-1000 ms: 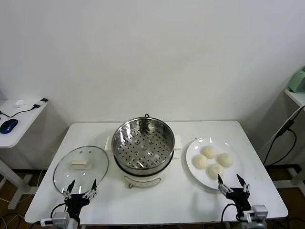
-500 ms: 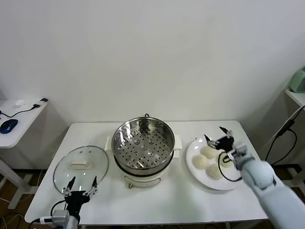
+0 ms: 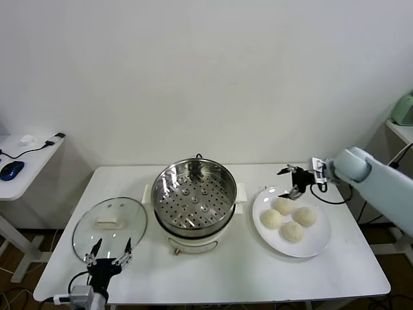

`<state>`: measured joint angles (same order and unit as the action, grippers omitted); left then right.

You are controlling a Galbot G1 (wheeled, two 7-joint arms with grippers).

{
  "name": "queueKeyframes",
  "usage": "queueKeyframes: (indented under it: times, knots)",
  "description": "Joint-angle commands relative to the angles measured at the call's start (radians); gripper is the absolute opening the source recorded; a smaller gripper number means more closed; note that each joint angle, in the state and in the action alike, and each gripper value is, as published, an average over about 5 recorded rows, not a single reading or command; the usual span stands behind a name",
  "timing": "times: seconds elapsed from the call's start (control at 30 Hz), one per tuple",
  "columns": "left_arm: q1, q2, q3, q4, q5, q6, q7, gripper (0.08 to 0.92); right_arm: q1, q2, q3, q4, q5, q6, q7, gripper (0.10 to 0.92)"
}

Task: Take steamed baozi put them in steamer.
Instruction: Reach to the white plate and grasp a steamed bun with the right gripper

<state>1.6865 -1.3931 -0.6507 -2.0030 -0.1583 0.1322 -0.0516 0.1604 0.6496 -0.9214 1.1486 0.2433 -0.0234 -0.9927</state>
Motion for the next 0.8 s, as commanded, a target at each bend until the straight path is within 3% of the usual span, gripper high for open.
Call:
queueKeyframes:
  times: [0.03,0.27,0.8]
  knots:
    - [-0.005,-0.003,0.003,0.003,0.003,-0.002,0.001,0.823,0.366,0.089,-0.512,-0.186,-0.002,0.036,-0.240,0.823]
    - [-0.016,-0.005,0.001,0.016,0.001,-0.001,0.001,0.823,0.218,0.218,-0.445,-0.259,0.022,-0.063,-0.146,0.823]
    - [-0.014,-0.013,0.017,0.035,0.009,-0.008,-0.004,0.823,0.006,0.380,-0.244,-0.461,-0.105,-0.108,-0.042,0.823]
